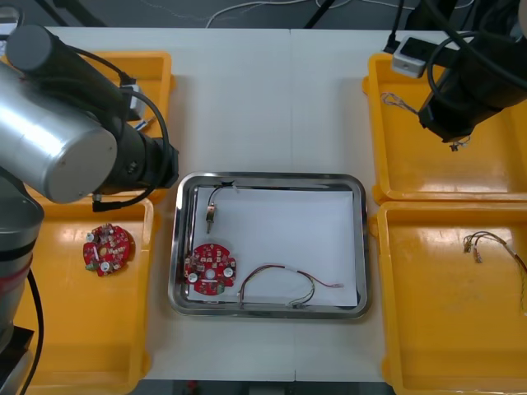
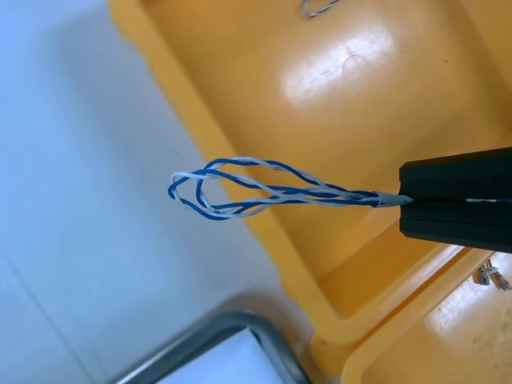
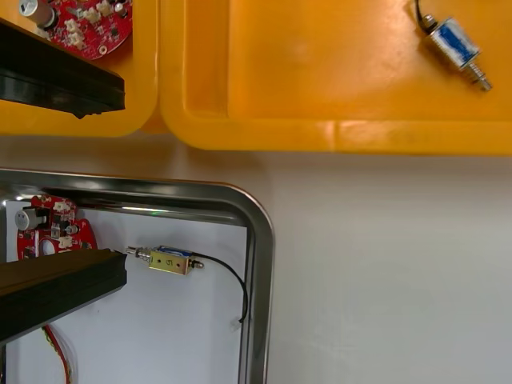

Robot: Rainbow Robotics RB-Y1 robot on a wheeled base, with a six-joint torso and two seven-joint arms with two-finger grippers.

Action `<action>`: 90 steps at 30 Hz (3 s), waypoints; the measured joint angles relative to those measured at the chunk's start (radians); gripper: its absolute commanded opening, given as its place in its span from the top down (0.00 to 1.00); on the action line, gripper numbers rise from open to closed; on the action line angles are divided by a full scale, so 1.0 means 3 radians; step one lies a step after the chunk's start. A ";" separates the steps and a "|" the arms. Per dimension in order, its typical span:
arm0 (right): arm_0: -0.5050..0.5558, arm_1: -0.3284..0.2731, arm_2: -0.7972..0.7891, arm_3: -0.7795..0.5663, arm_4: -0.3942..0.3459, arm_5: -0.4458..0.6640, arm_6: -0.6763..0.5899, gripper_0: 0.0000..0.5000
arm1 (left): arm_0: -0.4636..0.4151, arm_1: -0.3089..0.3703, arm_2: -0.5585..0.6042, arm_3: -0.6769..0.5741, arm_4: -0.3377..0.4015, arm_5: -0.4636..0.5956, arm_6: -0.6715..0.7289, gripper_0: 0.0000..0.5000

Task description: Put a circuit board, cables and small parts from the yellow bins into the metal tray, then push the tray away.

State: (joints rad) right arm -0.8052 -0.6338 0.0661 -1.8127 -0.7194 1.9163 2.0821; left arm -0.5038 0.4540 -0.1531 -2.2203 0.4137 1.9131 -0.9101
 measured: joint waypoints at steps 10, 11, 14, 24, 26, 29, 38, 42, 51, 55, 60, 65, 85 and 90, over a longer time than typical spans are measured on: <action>0.0002 0.0183 0.0489 -0.0269 -0.0095 0.0000 0.0002 1.00 | -0.0156 0.0276 0.0357 0.0140 0.0304 0.0001 -0.0380 0.00; 0.0002 0.0205 0.0531 -0.0284 -0.0103 0.0000 0.0002 1.00 | -0.0168 0.0297 0.0386 0.0179 0.0305 0.0001 -0.0514 0.00; 0.0002 0.0268 0.0671 -0.0315 -0.0111 0.0000 0.0002 1.00 | -0.0208 0.0350 0.0469 0.0310 0.0308 0.0001 -0.0932 0.00; 0.0036 0.0494 0.1313 -0.0323 0.0029 -0.0102 -0.0002 1.00 | -0.0354 0.0441 0.0601 0.0885 0.0100 0.0001 -0.1297 0.00; 0.0058 0.0535 0.1449 -0.0324 0.0102 -0.0213 -0.0004 1.00 | -0.0380 0.0443 0.0602 0.1025 0.0061 -0.0018 -0.1298 0.00; 0.0104 0.0573 0.1609 -0.0325 0.0156 -0.0373 -0.0007 1.00 | -0.0417 0.0444 0.0603 0.1187 0.0008 -0.0123 -0.1299 0.00; 0.0261 0.0582 0.1938 -0.0323 0.0288 -0.0778 -0.0026 1.00 | -0.0661 0.0444 0.0742 0.1595 -0.0070 -0.0292 -0.1307 0.00; 0.0286 0.0583 0.1989 -0.0256 0.0335 -0.0907 -0.0026 1.00 | -0.0715 0.0444 0.0788 0.1696 -0.0074 -0.0438 -0.1309 0.00; 0.0289 0.0584 0.2176 0.0063 0.0494 -0.1279 -0.0026 1.00 | -0.0717 0.0444 0.0851 0.1785 -0.0076 -0.0637 -0.1414 0.00; 0.0289 0.0585 0.2237 0.0130 0.0542 -0.1342 -0.0026 0.54 | -0.0717 0.0444 0.0865 0.1831 -0.0078 -0.0708 -0.1585 0.00; 0.0289 0.0586 0.2268 0.0131 0.0567 -0.1341 -0.0026 0.00 | -0.0719 0.0444 0.0918 0.2010 -0.0086 -0.0888 -0.1894 0.00; 0.0289 0.0586 0.2268 0.0131 0.0563 -0.1332 -0.0030 0.00 | -0.0732 0.0444 0.0951 0.2269 -0.0092 -0.1158 -0.2285 0.00; 0.0290 0.0538 0.1585 -0.0556 0.0180 -0.0261 -0.0110 0.00 | -0.0955 0.0444 0.0952 0.3396 -0.0108 -0.2095 -0.2811 0.00; 0.0290 0.0442 0.1270 -0.0622 -0.0126 -0.0053 -0.0246 0.00 | -0.1009 0.0444 0.0952 0.3628 -0.0142 -0.2263 -0.3334 0.00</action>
State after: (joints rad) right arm -0.7182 -0.5010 0.4472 -1.9994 -0.7572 1.9004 2.0084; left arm -0.8065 0.5871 0.1324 -1.1318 0.3711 1.2343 -1.9104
